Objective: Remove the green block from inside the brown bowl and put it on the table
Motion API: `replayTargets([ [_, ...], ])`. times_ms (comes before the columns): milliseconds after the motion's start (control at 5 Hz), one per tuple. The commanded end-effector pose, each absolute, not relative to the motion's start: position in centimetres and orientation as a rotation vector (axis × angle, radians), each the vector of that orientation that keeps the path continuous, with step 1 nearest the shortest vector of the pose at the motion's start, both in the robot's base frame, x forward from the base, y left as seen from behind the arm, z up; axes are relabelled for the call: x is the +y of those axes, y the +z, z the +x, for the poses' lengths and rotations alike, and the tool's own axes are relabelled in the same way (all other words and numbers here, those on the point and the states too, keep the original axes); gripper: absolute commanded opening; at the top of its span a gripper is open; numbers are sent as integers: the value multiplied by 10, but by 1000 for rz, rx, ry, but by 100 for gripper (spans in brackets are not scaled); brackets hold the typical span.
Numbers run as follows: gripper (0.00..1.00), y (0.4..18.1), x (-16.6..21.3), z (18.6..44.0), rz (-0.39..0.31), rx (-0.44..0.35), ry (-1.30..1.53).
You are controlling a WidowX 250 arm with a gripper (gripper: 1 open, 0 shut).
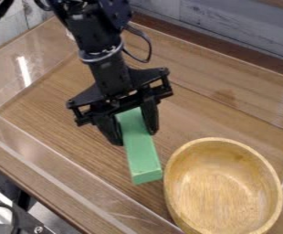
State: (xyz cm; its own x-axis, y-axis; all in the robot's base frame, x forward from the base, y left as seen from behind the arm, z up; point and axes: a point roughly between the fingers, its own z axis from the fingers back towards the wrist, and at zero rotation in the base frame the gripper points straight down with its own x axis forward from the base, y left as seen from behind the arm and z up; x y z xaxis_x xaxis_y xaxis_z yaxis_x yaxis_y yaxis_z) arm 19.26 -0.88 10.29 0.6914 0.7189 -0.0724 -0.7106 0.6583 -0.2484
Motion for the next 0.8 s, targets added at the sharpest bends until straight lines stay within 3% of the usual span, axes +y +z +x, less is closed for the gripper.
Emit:
replayTargets([
  [0, 0, 111, -4, 197, -271, -78, 809],
  [600, 0, 108, 2, 198, -259, -106, 800],
])
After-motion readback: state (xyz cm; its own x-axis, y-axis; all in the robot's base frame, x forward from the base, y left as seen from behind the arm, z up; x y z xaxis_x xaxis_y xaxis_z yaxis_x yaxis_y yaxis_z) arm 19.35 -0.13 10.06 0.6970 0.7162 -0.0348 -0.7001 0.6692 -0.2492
